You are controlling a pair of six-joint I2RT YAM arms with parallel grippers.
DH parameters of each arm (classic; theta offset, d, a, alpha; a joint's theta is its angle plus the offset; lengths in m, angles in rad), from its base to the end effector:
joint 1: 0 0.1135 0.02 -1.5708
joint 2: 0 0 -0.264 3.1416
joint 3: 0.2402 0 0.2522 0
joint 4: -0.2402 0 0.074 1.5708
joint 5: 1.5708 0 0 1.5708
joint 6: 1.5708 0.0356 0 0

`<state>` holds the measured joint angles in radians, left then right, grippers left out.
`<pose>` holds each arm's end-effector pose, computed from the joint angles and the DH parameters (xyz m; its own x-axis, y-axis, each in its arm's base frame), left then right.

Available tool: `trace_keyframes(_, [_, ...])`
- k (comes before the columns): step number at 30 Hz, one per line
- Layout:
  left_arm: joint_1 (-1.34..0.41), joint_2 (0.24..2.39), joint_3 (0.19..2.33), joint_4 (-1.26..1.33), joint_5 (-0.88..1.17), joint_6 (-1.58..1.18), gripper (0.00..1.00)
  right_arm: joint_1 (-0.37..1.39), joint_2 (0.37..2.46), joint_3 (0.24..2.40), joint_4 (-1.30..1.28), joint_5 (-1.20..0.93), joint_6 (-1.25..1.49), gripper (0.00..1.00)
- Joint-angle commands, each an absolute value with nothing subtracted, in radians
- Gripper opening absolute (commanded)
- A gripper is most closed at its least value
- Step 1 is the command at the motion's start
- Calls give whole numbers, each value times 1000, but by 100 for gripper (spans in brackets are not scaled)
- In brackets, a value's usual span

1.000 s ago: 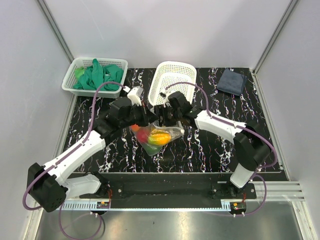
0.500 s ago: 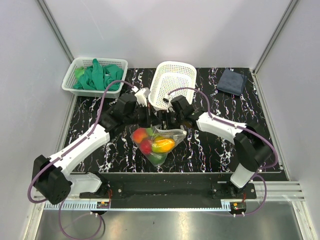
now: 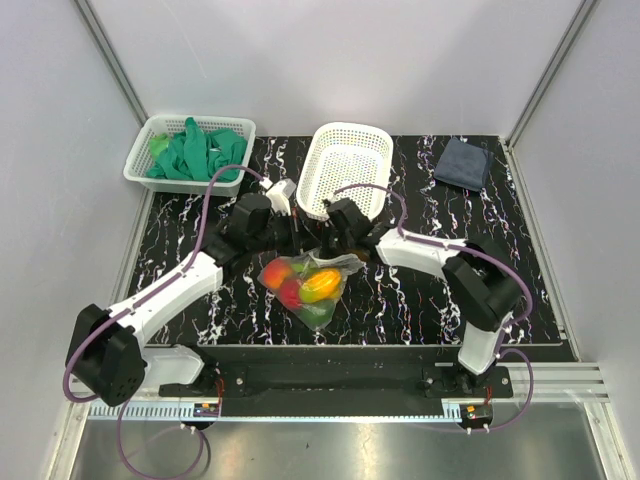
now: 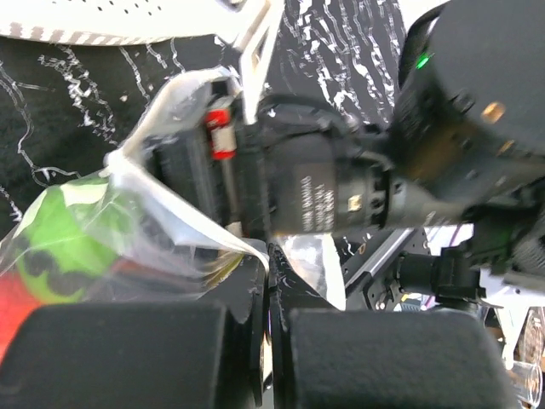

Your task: Open the zip-top bag and remove the fake food

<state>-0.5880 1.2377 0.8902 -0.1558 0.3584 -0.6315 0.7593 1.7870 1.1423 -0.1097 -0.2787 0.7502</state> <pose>0.2248 -0.1649 0.2842 -0.7815 -0.1434 -0.6072 0.3887 0.6493 -0.6537 0.2742 0.2738 0.1980 -0.9138 0.0365 -0.4046 -0.2519 0.7306 0.6346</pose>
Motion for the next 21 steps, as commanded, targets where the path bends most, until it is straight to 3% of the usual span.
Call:
trace_keyframes(1, [-598, 1269, 881, -25, 357, -661, 0, 810, 1850, 1187, 86, -273, 808, 98])
trace_keyframes(9, [-597, 1233, 844, -31, 324, -646, 0, 807, 1855, 1175, 141, -175, 752, 96])
trace_keyframes(14, [-585, 1181, 824, -80, 287, -614, 0, 808, 1781, 1187, 60, -192, 603, 65])
trace_keyframes(16, [-577, 1151, 818, -95, 279, -598, 0, 808, 1726, 1184, 26, -207, 545, 58])
trace_keyframes(21, [-563, 1118, 844, -144, 279, -560, 0, 808, 1625, 1193, -123, -215, 446, 54])
